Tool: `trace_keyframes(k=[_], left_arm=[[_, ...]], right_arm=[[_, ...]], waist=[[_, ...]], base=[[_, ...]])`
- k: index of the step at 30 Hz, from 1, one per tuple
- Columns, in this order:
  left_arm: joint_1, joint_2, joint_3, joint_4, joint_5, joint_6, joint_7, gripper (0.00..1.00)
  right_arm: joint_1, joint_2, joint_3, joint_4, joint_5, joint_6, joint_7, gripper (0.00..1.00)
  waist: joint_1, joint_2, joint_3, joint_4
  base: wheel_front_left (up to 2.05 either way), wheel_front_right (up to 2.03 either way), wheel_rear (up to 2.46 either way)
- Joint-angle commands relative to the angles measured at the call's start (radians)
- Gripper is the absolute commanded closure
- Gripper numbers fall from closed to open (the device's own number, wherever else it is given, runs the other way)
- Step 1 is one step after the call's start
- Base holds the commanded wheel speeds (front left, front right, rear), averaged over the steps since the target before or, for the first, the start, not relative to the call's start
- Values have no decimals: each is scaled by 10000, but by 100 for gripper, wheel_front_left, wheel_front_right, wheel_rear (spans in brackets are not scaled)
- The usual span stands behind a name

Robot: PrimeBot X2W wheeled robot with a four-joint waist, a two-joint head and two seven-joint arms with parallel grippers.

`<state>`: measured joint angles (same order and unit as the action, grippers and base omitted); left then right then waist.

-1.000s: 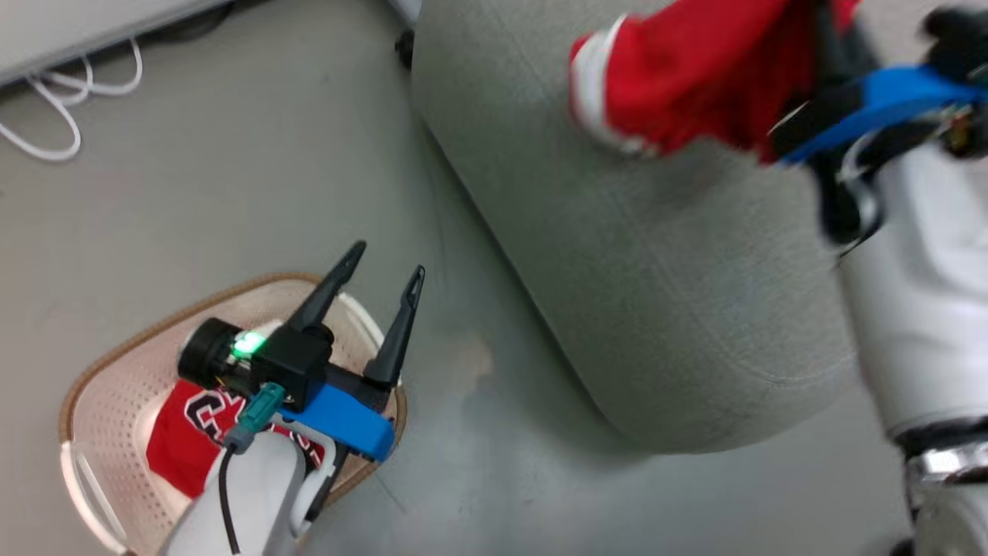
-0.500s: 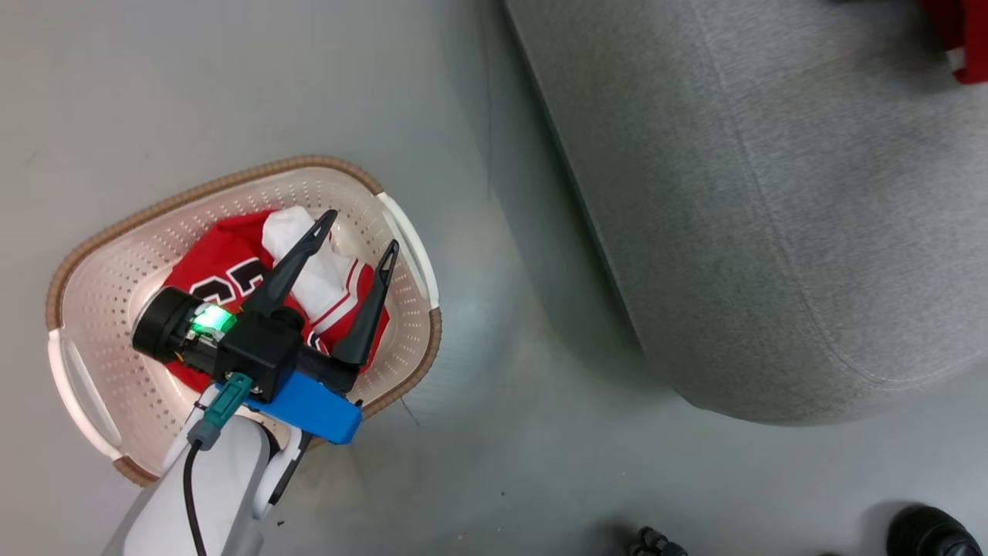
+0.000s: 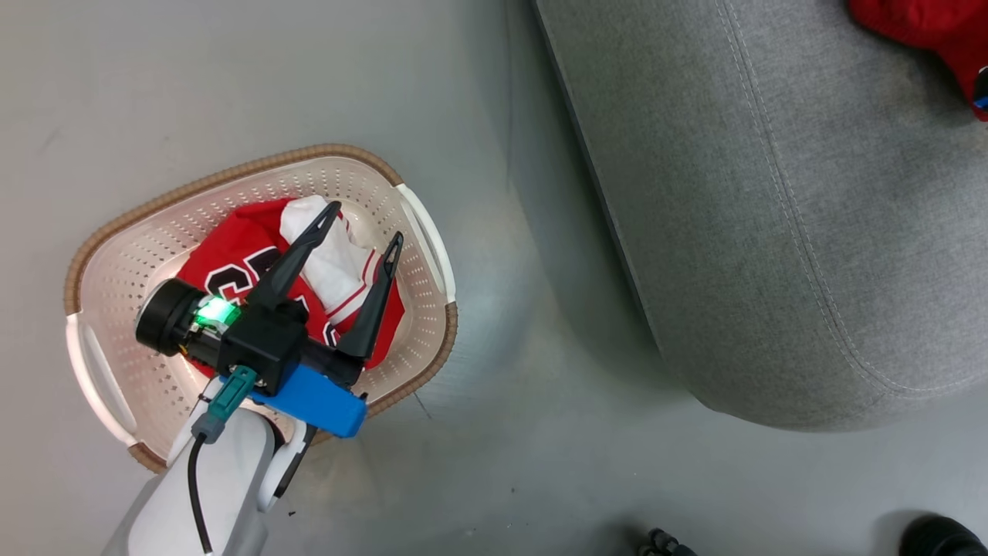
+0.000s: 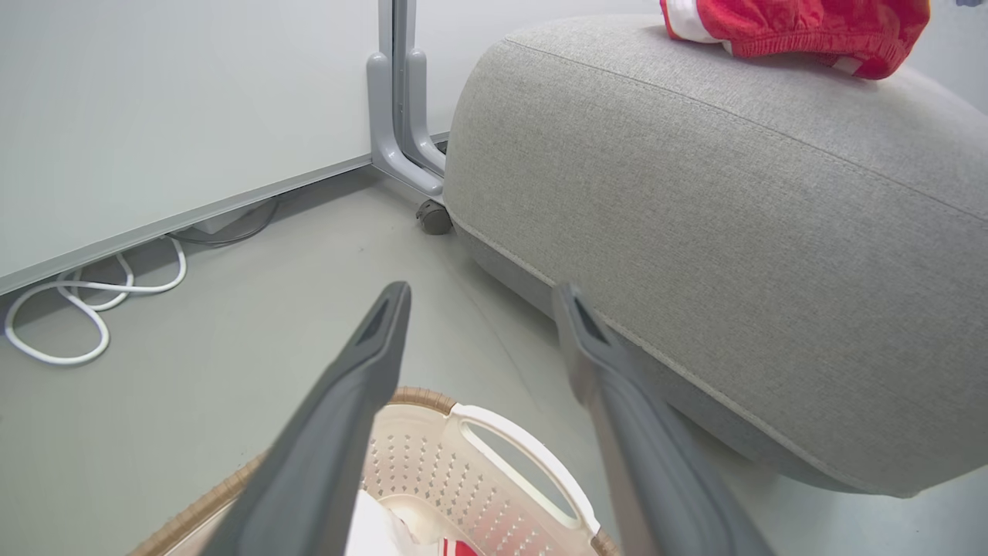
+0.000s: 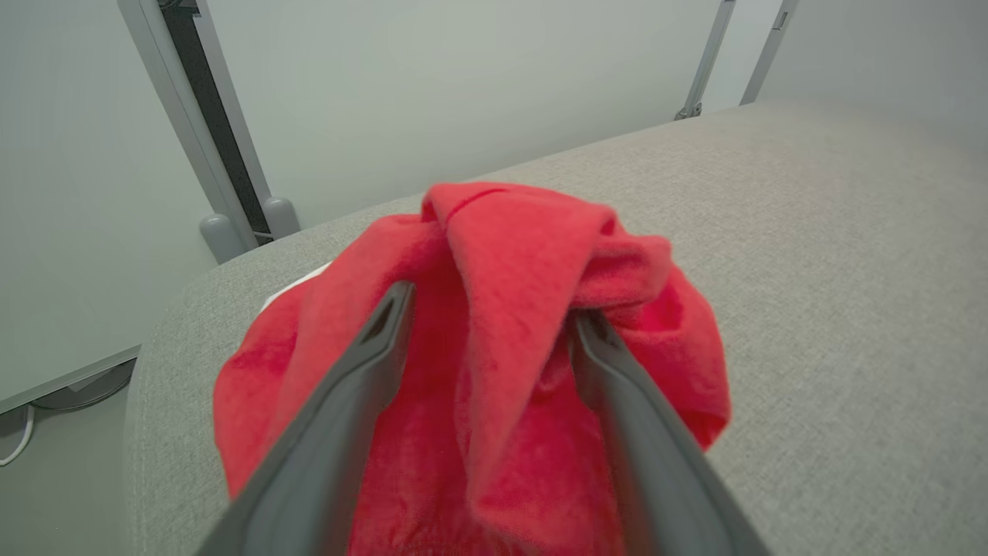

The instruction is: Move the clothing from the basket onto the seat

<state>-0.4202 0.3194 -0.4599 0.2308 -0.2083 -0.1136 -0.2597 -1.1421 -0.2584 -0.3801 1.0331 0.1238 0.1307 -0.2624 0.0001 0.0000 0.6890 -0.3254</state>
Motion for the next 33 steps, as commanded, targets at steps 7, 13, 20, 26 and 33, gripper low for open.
trace_keyframes(k=[7, 13, 20, 26, 33], left_arm=[[-245, -350, -131, 380, -156, 15, -57, 0], [-148, -788, -106, 665, -297, -40, -64, 0], [334, -1302, 274, 1015, -464, -99, -67, 0], [835, -1696, 720, 1483, -541, -109, -68, 0], [1423, -2111, 1310, 1865, -616, -160, -68, 0]], right_arm=[[459, -192, 95, -20, -184, 1, -37, 0], [1200, -340, 363, -202, -239, 1, -37, 0], [2444, -226, 830, -1105, 134, 1, -37, 0], [3779, 28, 1384, -2122, 21, 1, -36, 0], [5256, 474, 2067, -2788, -119, 1, -37, 0]], waist=[[-1, 0, -646, 281], [-1, 0, -1494, 548], [-1, 0, -2584, 780], [-1, 0, -3583, 909], [-1, 0, -4716, 1203]], base=[[0, 0, 0], [0, 0, 0], [0, 0, 0], [0, 0, 0], [0, 0, 0]])
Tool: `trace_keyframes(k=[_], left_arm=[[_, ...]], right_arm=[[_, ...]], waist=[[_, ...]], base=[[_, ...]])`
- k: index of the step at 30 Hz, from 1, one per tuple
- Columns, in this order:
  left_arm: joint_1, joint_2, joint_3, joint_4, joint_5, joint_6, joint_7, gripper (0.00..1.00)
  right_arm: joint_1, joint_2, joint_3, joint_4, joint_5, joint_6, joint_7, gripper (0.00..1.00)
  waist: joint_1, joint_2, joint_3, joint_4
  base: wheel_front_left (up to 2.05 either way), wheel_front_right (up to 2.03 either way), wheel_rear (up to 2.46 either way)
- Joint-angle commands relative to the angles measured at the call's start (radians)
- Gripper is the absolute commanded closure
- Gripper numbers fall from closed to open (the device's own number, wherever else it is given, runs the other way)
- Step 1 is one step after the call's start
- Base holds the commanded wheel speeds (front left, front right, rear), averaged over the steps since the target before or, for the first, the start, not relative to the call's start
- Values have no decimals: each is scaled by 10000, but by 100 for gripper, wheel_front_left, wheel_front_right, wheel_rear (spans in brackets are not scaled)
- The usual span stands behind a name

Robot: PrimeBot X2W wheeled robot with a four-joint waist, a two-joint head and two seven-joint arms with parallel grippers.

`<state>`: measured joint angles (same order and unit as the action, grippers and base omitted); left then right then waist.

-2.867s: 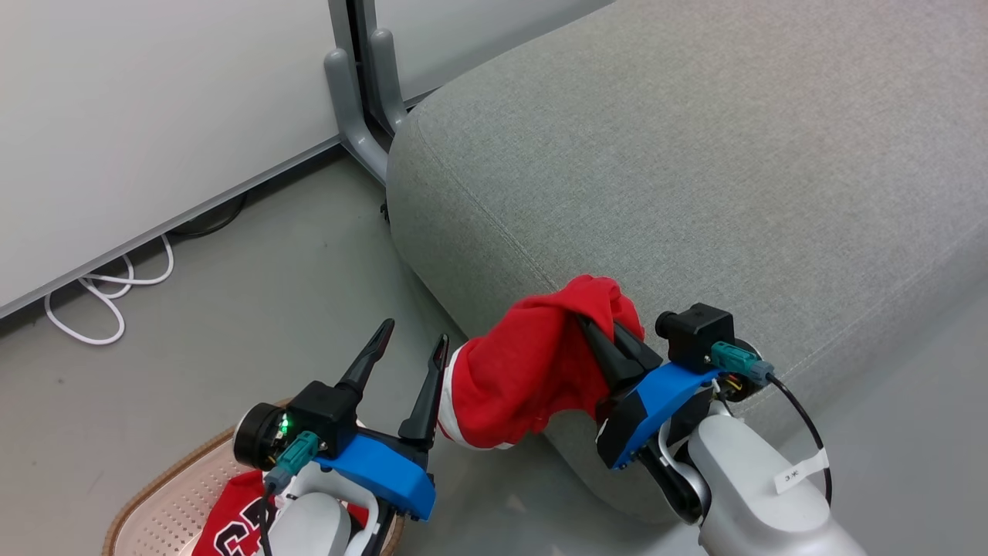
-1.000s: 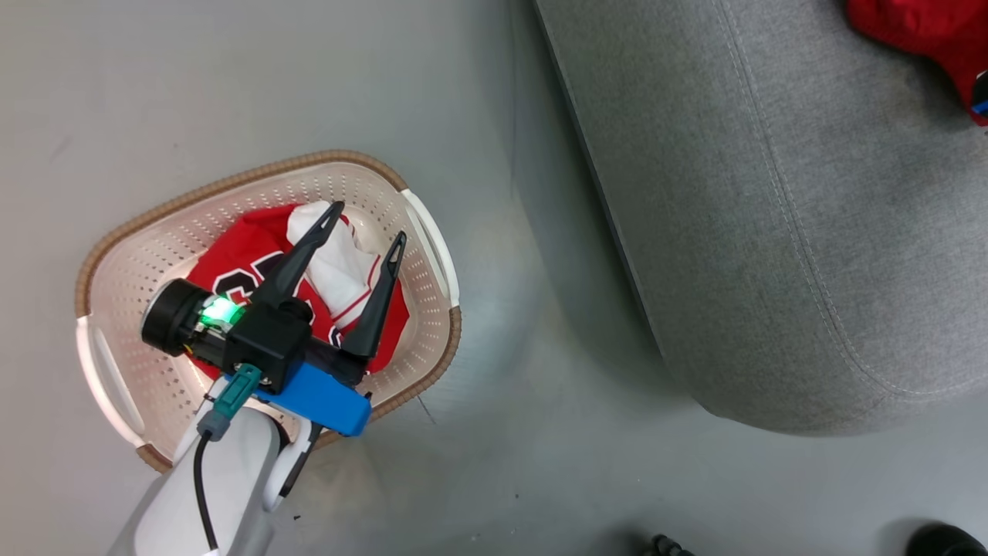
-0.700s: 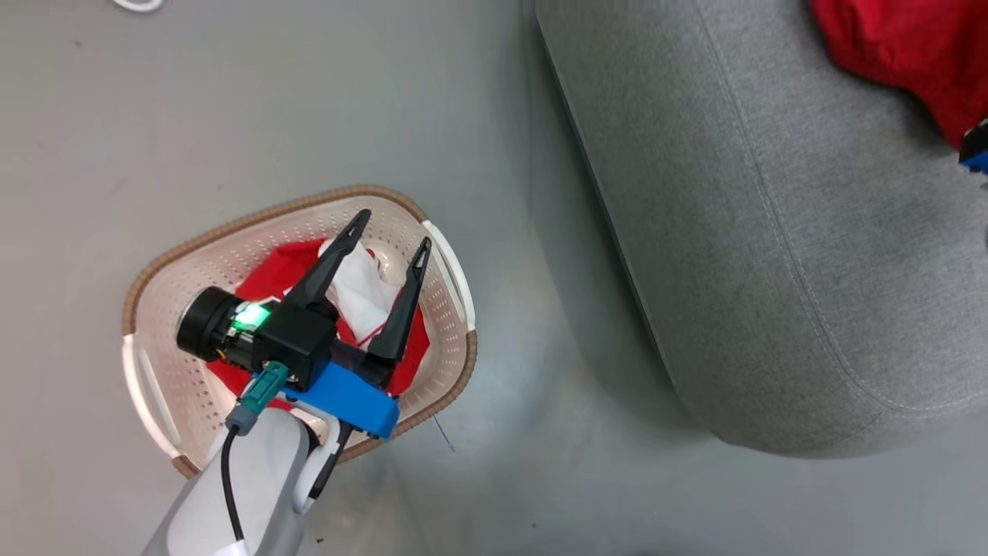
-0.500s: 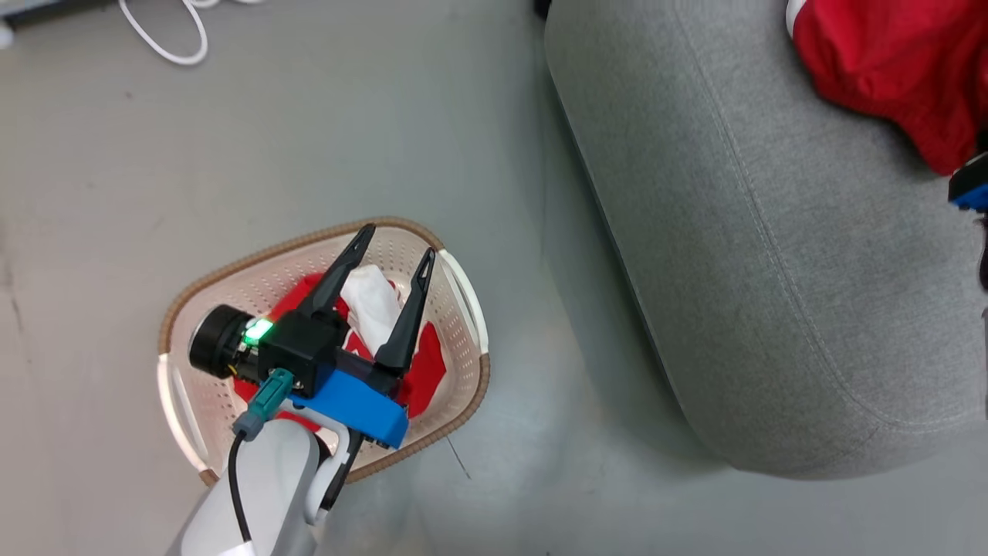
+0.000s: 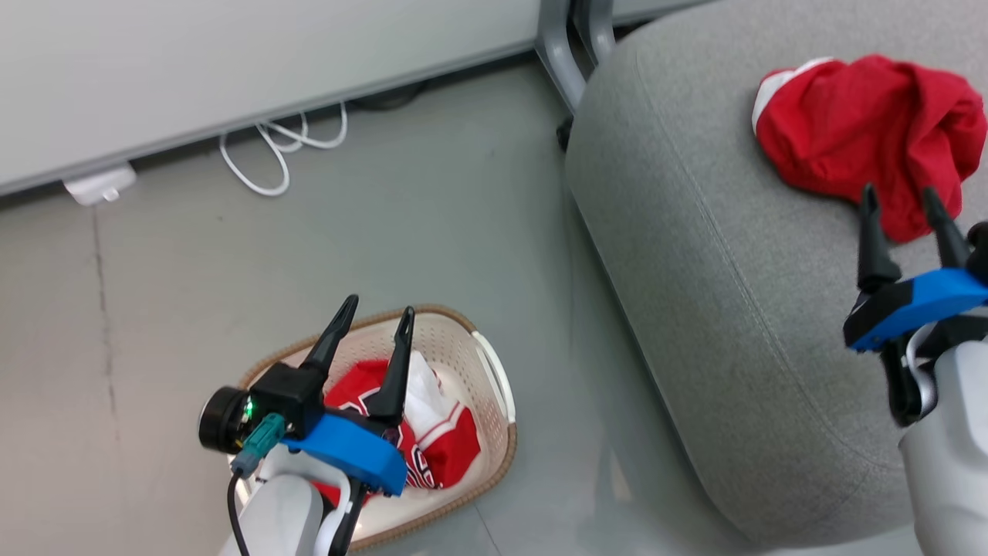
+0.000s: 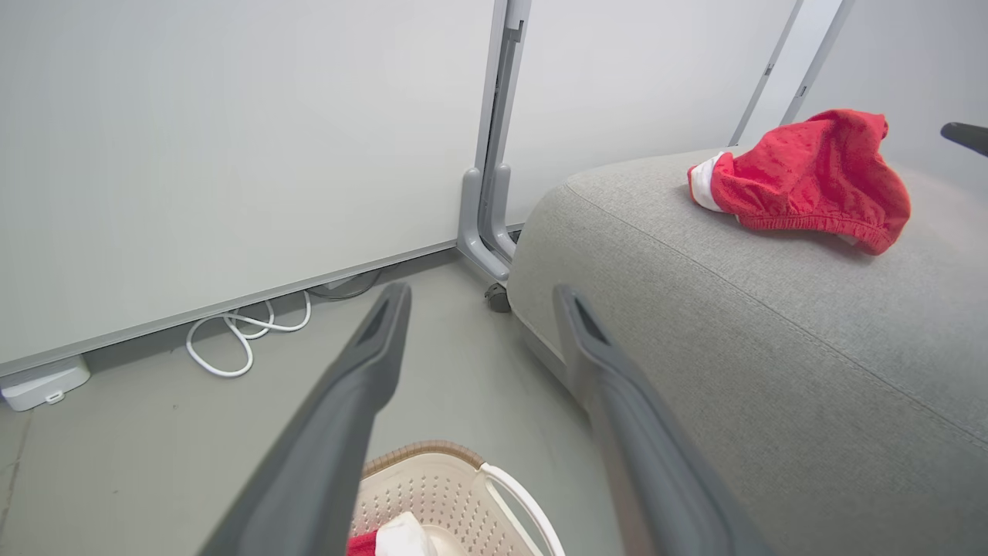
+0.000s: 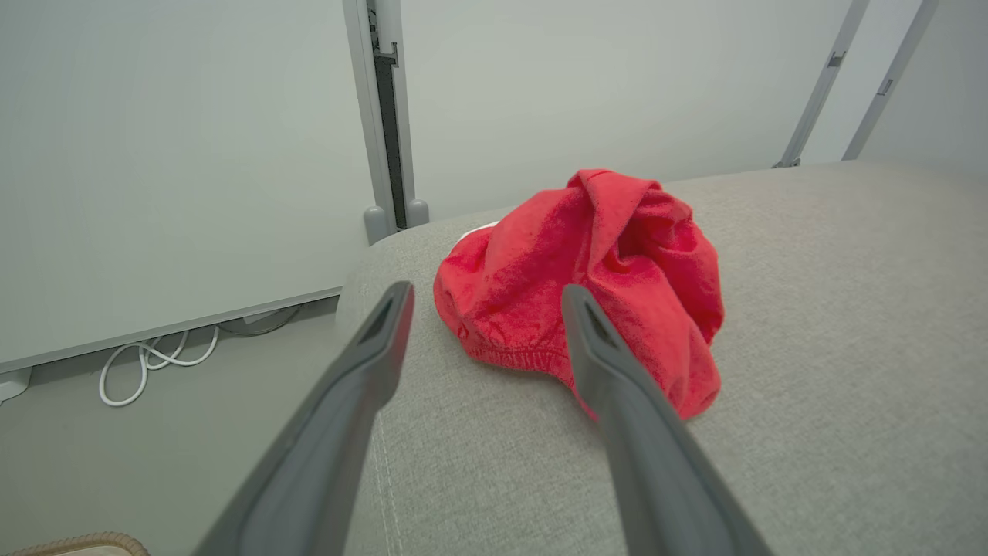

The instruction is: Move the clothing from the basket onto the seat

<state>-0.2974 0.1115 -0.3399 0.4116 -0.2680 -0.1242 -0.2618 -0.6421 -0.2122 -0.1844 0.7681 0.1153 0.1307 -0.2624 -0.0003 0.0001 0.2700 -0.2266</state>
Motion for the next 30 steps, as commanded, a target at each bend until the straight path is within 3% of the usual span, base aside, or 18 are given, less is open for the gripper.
trace_keyframes(k=[1, 9, 20, 30], left_arm=[[289, -81, 208, 75, -9, -58, -46, 0], [833, -296, 648, 370, 107, -78, -46, 0], [1350, -494, 1394, 557, 111, -68, -48, 0], [1789, -472, 1983, 497, 232, -71, -47, 0]], right_arm=[[444, 42, 203, -201, -80, 1, -34, 0], [1598, 317, 885, -985, -606, 1, 162, 0], [3412, 1135, 694, -2766, -806, 1, 404, 0], [4820, 1540, 1356, -3861, -789, 1, 747, 0]], waist=[[3, -1, -656, 254], [3, -1, -1471, 635], [3, -1, -2301, 1816], [3, -1, -2743, 2422]], base=[[0, 0, 0], [0, 0, 0], [0, 0, 0], [0, 0, 0]])
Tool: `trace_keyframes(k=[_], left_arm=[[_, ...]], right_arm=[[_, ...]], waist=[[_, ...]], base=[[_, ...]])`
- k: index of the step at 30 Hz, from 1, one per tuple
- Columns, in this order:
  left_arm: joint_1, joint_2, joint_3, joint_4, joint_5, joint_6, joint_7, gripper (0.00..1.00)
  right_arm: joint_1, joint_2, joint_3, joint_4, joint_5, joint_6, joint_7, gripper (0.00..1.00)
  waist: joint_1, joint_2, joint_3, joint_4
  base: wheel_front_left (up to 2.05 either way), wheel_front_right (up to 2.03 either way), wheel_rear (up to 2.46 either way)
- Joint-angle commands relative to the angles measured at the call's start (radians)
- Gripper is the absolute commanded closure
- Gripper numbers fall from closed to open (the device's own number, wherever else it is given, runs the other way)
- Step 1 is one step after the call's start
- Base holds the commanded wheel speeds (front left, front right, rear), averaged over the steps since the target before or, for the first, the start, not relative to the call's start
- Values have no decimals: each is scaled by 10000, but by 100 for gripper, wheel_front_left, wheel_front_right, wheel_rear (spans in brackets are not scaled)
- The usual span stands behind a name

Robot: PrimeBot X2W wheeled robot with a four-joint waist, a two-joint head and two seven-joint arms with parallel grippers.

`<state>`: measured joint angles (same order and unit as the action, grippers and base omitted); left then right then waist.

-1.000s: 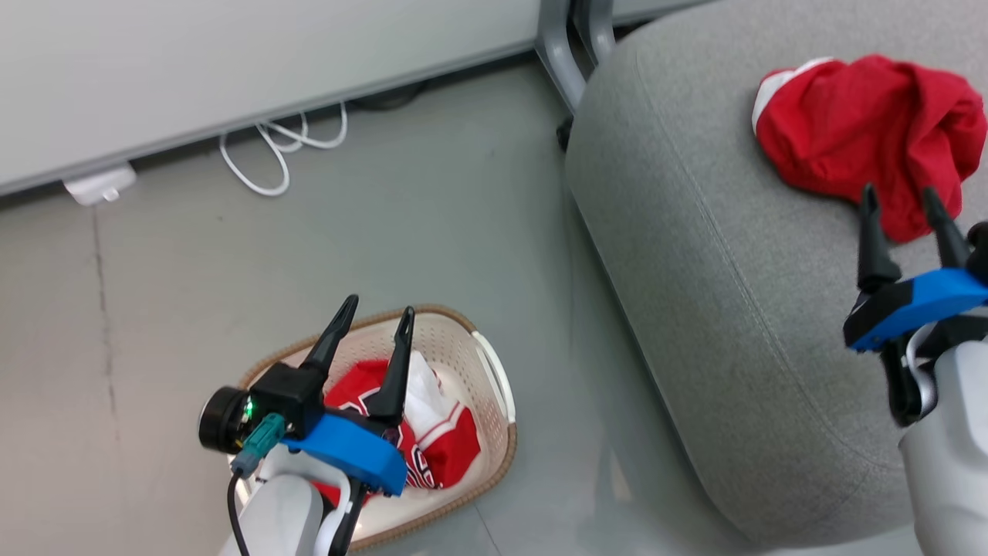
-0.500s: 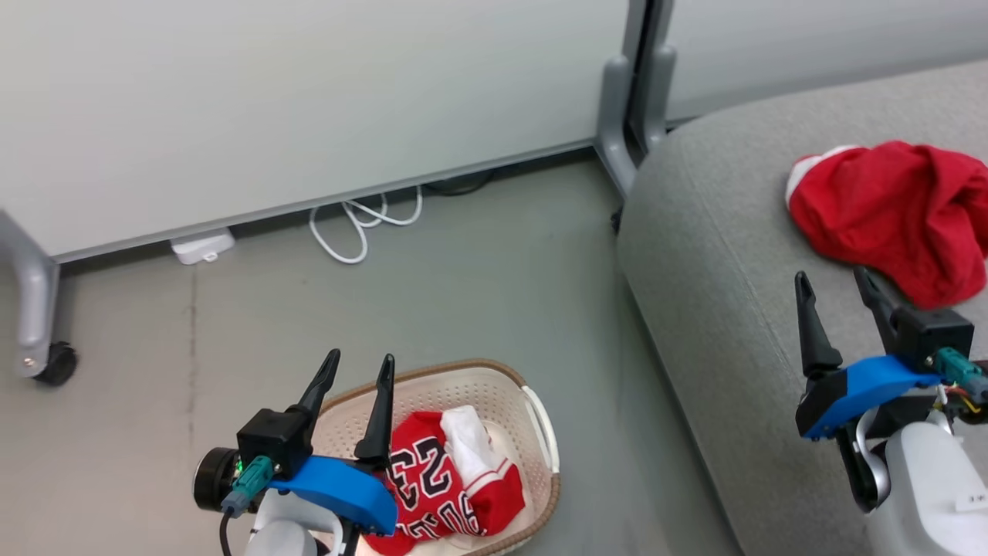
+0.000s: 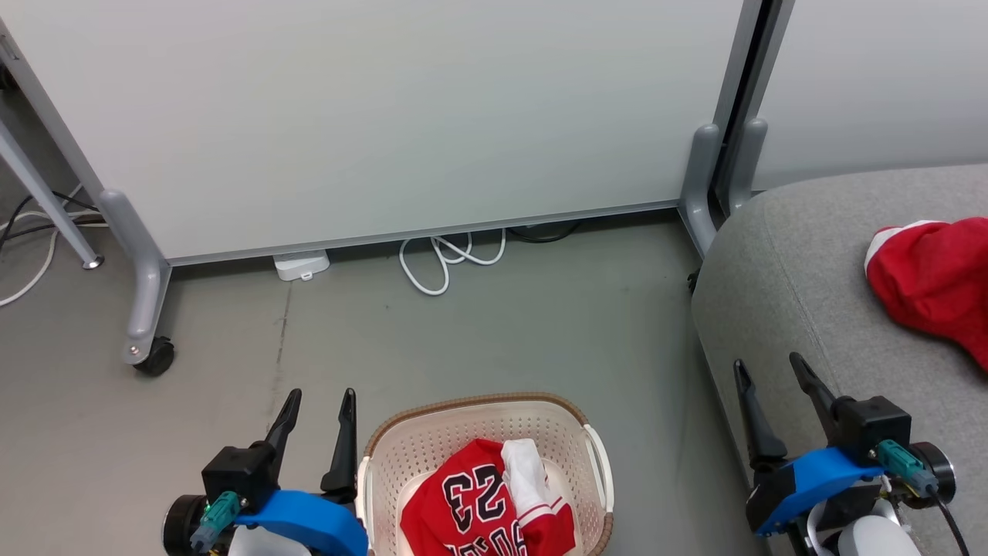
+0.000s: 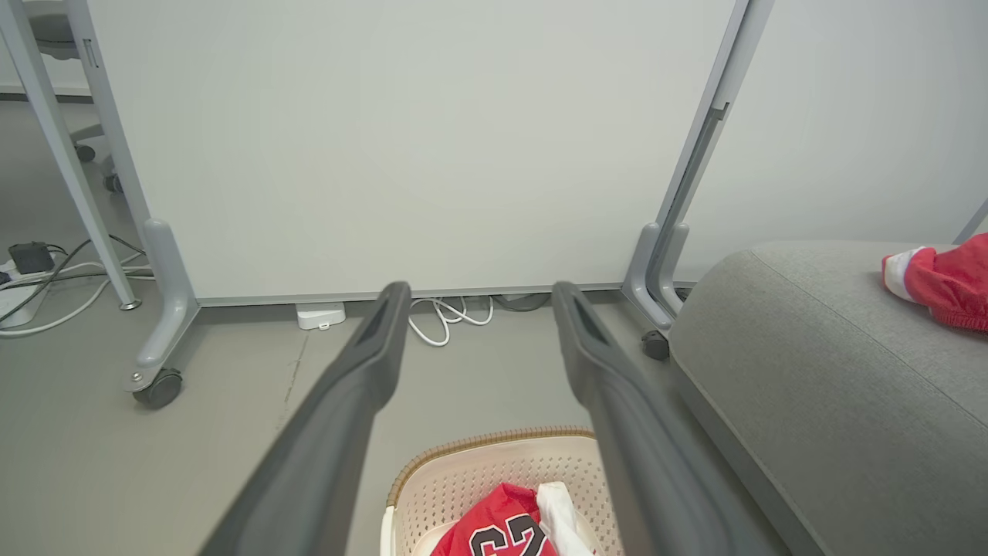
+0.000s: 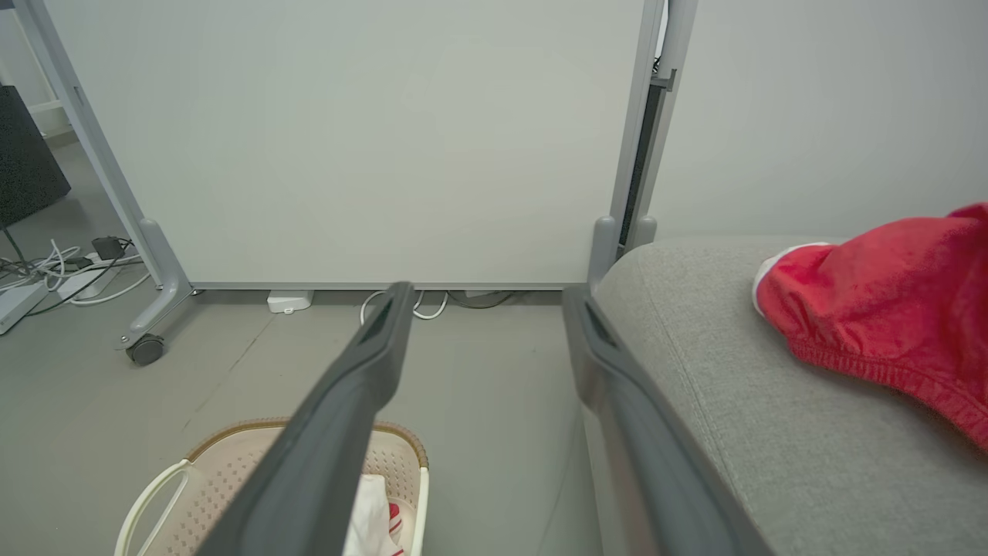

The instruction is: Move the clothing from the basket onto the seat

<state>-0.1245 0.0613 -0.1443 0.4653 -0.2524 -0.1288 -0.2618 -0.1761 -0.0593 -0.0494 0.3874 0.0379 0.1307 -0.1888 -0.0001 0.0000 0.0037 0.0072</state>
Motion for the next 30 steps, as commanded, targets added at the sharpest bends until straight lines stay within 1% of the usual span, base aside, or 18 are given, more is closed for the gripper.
trace_keyframes(k=[1, 8, 12, 19, 30], left_arm=[[109, 42, 90, -43, 83, -25, -47, 0], [368, 140, 467, -150, 146, -26, -47, 0], [410, 215, 548, -245, 167, -26, -47, 0], [409, 226, 605, -460, 231, -26, -47, 0], [375, 150, 627, -465, 253, -27, -47, 0]], right_arm=[[269, 27, 36, -118, -27, 1, 39, 0], [767, 89, 151, -414, 12, 1, 95, 0], [917, 94, 266, -506, 279, 1, 84, 0], [1028, 95, 333, -689, 335, 1, 126, 0], [1075, 95, 412, -788, 423, 1, 181, 0]], waist=[[1, 0, -118, 128], [1, 0, -294, 356], [1, 0, -326, 468], [1, 0, -329, 597], [1, 0, -330, 540]], base=[[0, 0, 0], [0, 0, 0], [0, 0, 0], [0, 0, 0], [0, 0, 0]])
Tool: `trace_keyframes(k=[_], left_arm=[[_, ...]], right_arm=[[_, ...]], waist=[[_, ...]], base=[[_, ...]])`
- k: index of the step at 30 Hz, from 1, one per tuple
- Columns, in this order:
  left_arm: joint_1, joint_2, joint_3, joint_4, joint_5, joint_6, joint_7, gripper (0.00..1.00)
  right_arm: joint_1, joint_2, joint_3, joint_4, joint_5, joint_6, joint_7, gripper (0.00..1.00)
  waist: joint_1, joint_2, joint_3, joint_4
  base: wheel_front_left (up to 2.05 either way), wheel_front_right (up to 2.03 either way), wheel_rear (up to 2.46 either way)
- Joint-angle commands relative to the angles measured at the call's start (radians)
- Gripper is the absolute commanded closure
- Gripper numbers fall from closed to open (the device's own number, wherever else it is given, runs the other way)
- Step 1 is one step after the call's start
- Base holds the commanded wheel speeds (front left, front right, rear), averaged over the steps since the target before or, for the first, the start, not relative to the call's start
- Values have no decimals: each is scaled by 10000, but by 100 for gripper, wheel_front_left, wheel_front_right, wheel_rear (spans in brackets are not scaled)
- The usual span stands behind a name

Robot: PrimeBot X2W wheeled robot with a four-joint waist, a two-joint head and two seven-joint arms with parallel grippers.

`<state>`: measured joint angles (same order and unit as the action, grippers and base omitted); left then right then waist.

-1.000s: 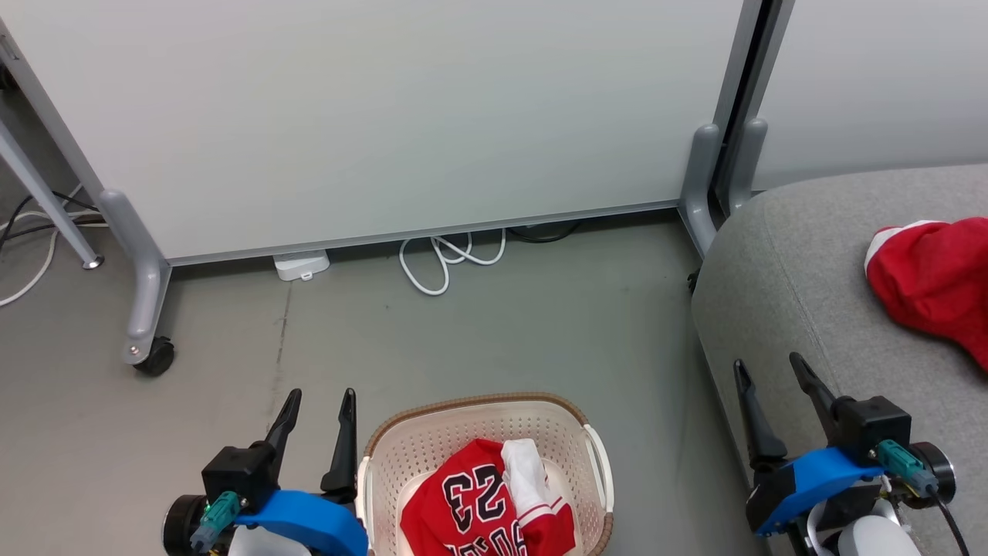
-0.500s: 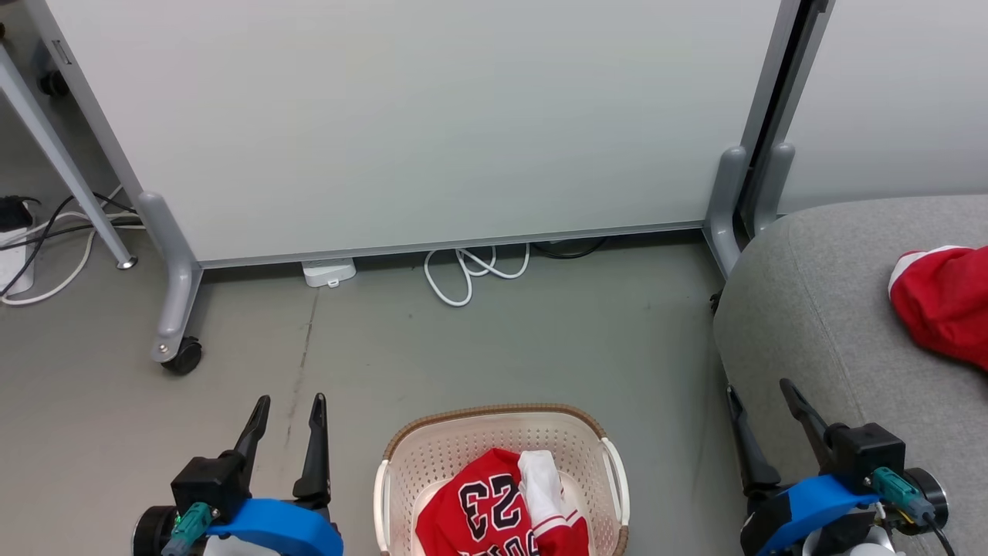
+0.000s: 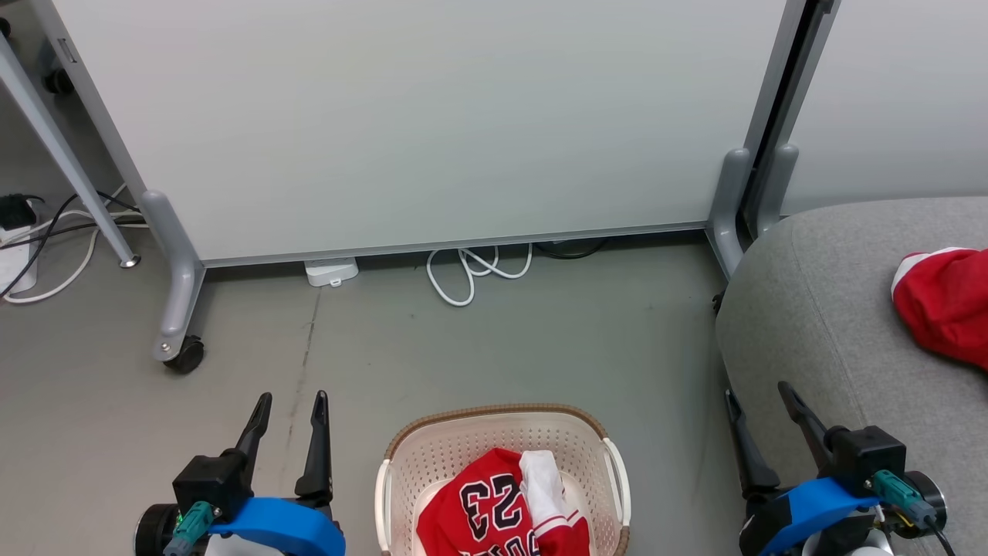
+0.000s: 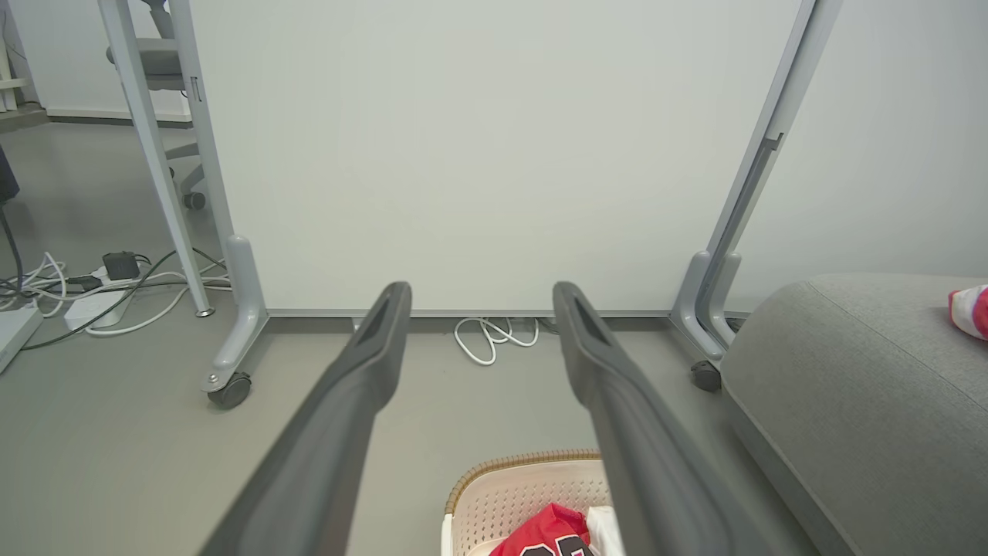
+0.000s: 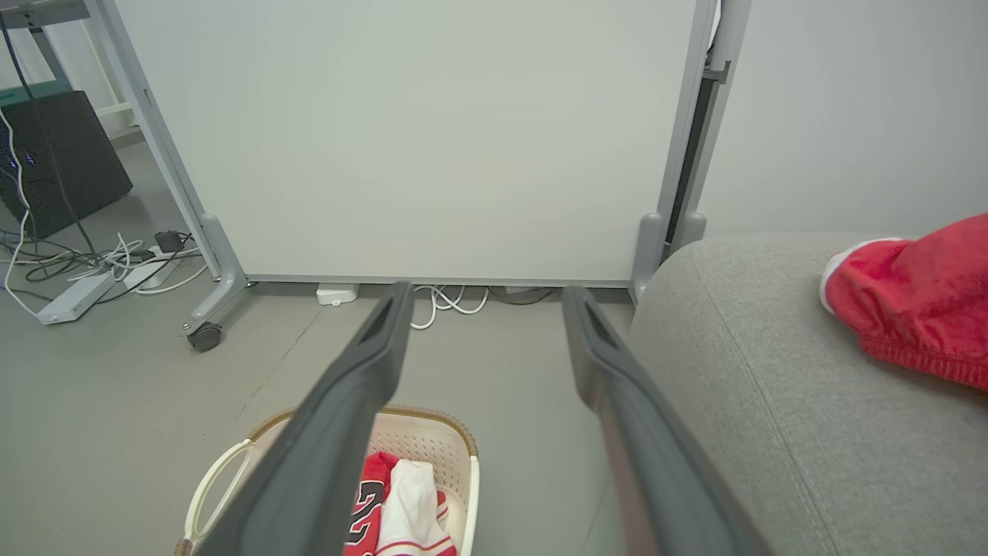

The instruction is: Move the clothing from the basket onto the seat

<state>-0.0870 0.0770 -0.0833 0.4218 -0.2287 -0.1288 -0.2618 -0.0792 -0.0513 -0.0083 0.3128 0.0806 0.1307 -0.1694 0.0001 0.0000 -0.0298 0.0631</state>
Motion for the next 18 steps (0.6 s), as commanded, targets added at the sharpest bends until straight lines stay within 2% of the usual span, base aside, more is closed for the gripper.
trace_keyframes(k=[1, 18], left_arm=[[13, -5, 10, -30, 12, -27, -47, 0], [-118, -52, -205, 96, -35, -26, -47, 0]], right_arm=[[112, 15, 10, -48, -8, 1, -21, 0], [-43, 15, 250, -48, 127, 1, -75, 0]], waist=[[-1, 0, 12, -38], [-1, 0, 245, -432]], base=[[0, 0, 0], [0, 0, 0]])
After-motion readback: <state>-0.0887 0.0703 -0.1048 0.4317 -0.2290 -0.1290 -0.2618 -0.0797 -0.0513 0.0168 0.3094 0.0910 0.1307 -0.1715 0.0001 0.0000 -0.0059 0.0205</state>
